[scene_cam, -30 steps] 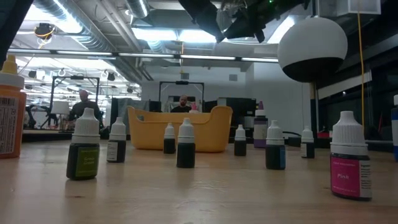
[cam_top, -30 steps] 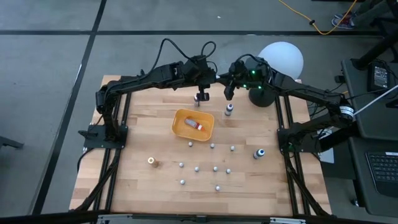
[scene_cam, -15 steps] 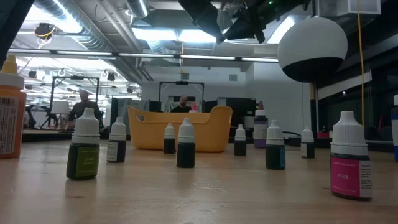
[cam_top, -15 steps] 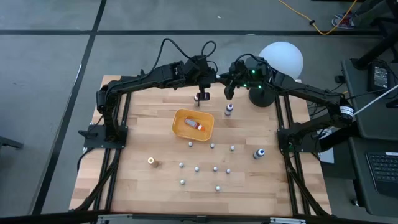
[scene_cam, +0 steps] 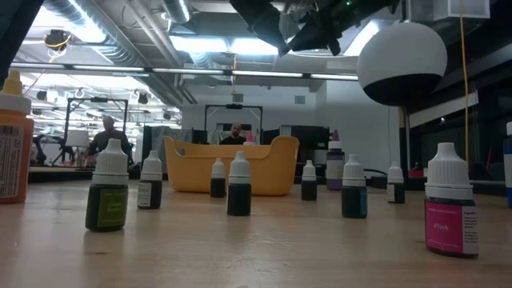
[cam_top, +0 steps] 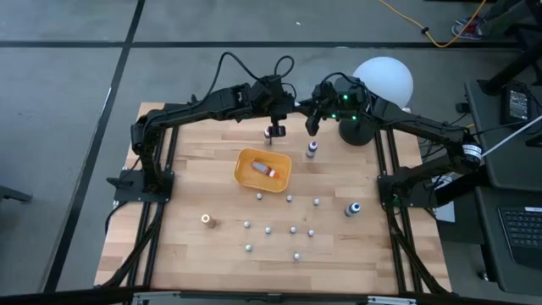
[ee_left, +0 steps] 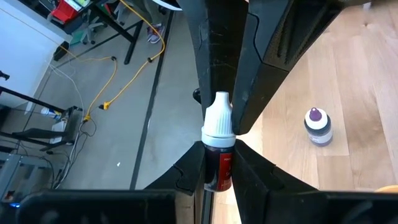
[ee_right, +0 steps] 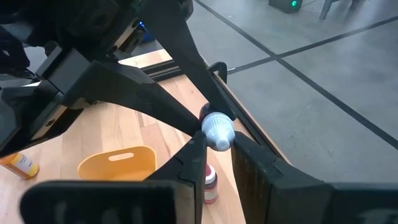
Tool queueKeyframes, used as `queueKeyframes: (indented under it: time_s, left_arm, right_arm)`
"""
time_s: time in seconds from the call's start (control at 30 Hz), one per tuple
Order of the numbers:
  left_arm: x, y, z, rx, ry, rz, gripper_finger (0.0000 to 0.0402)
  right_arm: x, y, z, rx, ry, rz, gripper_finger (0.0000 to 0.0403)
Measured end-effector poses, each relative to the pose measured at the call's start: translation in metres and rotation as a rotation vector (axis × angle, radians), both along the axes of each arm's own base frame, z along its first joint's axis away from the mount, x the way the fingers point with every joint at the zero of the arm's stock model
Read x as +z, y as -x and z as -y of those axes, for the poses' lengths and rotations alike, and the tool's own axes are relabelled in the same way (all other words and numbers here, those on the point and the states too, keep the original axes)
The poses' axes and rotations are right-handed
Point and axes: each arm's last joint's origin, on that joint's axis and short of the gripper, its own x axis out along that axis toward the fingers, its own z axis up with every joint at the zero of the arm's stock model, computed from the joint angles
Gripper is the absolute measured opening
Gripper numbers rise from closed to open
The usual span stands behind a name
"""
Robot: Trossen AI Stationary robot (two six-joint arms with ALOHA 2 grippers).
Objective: Pick & Place food coloring
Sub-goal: Adjust the small red food coloring bottle in the yellow bin
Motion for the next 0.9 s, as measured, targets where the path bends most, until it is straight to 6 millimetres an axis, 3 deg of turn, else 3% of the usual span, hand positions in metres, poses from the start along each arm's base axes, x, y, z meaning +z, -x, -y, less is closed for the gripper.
queueKeyframes:
  time_s: [0.7,0.9]
  left_arm:
    - [-0.0006,-0.0003,-0.0001,-0.001,0.001,-0.002,0.0058]
    - [-0.0066,-0.0034,0.0009,-0.021,0.016,-0.019,0.0058]
  right_arm:
    - [0.0003,-0.0001,-0.0005,0.006,-0.028,0.01,0.0076]
    - [0.0083,-0.0005,-0.0029,0.042,-0.021,0.06,0.0122]
